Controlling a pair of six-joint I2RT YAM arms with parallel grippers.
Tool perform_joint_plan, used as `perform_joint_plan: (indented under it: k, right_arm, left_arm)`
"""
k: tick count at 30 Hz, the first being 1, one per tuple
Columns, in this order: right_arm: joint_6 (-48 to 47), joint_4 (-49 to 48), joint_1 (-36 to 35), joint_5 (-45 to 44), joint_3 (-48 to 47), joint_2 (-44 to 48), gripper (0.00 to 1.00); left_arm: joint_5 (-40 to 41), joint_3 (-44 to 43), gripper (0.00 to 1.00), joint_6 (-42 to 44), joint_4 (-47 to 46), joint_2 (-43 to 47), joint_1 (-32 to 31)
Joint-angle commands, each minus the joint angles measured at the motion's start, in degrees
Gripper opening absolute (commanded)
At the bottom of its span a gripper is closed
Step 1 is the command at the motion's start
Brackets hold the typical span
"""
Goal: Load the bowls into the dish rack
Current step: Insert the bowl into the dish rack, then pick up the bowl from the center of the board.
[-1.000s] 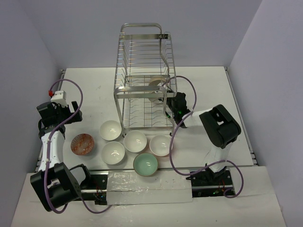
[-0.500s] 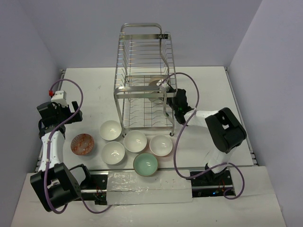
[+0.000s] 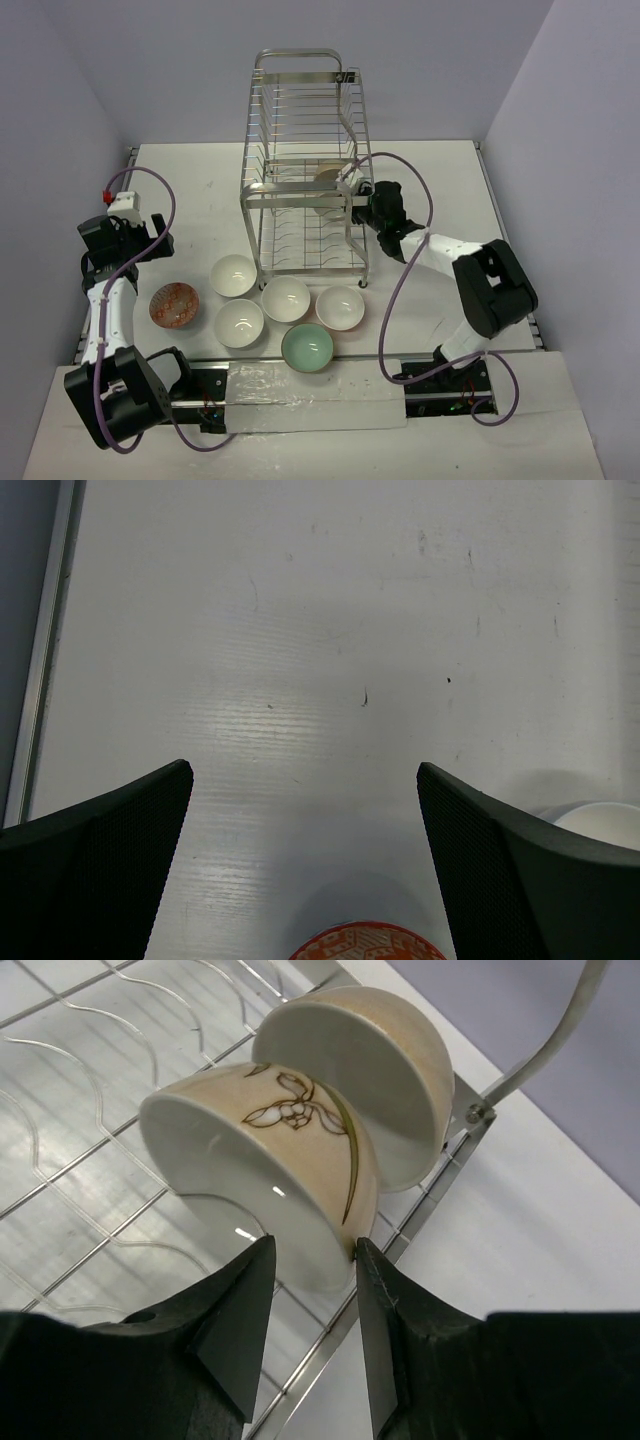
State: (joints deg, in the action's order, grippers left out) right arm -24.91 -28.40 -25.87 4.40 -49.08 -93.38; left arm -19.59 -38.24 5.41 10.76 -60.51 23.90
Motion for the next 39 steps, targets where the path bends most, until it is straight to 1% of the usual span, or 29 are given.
perform_joint_plan:
  k: [1, 5, 8, 11, 12, 14, 17, 18, 20, 21, 23, 24, 26, 28, 29, 30, 34, 37, 38, 39]
  right_arm:
    - [3.55, 3.0, 0.99, 4.03, -0.41, 6.28, 0.46]
    - [3.55, 5.98, 1.35, 5.96, 0.65, 10.93, 0.48]
    - [3.9, 9.94, 2.31, 8.25, 0.48, 13.56, 0.49]
    - [5.3, 15.47, 4.68, 12.9, -0.05, 16.11, 0.5]
    - [5.22, 18.44, 5.21, 13.95, -0.14, 16.74, 0.5]
    - [4.17, 20.74, 6.09, 14.84, 0.21, 18.66, 0.5]
    - [2.59, 27.24, 7.67, 15.72, -0.49, 20.6, 0.52]
    - [2.32, 31.61, 8.2, 15.64, -1.62, 20.87, 0.54]
    - [1.27, 36.38, 10.56, 16.59, -2.94, 21.05, 0.54]
    - [1.26, 40.32, 11.36, 17.21, -3.82, 21.14, 0.55]
    - [0.22, 44.47, 12.85, 18.7, -4.44, 21.57, 0.56]
    - [0.03, 47.71, 13.73, 18.28, -4.62, 21.75, 0.57]
    - [-1.36, 51.15, 14.0, 17.75, -4.53, 22.28, 0.57]
    - [0.2, 55.37, 14.09, 15.73, -4.97, 22.37, 0.58]
    - [-0.31, 59.74, 14.09, 15.9, -5.93, 21.85, 0.59]
    - [0.03, 60.91, 14.18, 14.94, -6.2, 21.67, 0.59]
    - [1.61, 63.73, 15.75, 11.78, -5.94, 21.93, 0.6]
    - [2.93, 65.4, 16.37, 12.38, -4.54, 23.33, 0.6]
    - [3.72, 65.41, 16.46, 12.9, -3.14, 23.68, 0.6]
    - [3.9, 65.06, 16.55, 13.26, -2.43, 24.03, 0.6]
  left_arm:
    - [-0.44, 0.09, 0.99, 1.53, -1.36, 1.36, -0.17]
    - [-0.71, 0.09, 0.99, 1.45, -1.36, 1.71, -0.17]
    - [-0.97, 0.1, 0.99, 1.45, -1.19, 2.06, -0.17]
    - [-1.41, 0.09, 0.99, 1.36, -0.75, 2.5, -0.17]
    - [-1.67, 0.09, 0.99, 1.27, -0.83, 2.68, -0.08]
    - [-2.29, 0.01, 0.99, 1.18, -0.92, 3.03, -0.17]
    - [-2.82, -0.61, 0.99, 1.62, -0.31, 3.12, -0.17]
    - [-2.82, -0.78, 0.99, 2.23, 0.13, 3.38, -0.17]
    - [-3.51, -0.96, 0.99, 3.2, 0.83, 3.73, -0.08]
    - [-3.87, -1.13, 0.99, 3.64, 1.45, 3.82, -0.08]
    - [-4.83, -1.57, 0.99, 5.04, 2.24, 4.0, -0.08]
    - [-4.66, -1.49, 0.99, 5.48, 2.24, 3.65, -0.17]
    - [-4.66, -1.75, 0.99, 6.8, 2.94, 2.77, -0.08]
    - [-4.66, -2.36, 0.99, 9.0, 4.95, 1.19, -0.17]
    - [-4.84, -2.54, 0.99, 9.61, 5.58, 0.66, -0.08]
    - [-5.19, -2.63, 0.99, 11.19, 6.8, 0.05, -0.08]
    - [-7.91, -3.94, 0.99, 14.45, 10.14, -0.57, -0.08]
    - [-7.04, -7.28, 0.99, 16.56, 15.5, -2.59, -0.52]
    - [-7.12, -8.68, 0.98, 17.26, 19.6, -3.55, -0.7]
    - [-7.3, -11.04, 0.96, 18.57, 21.39, -5.21, -0.7]
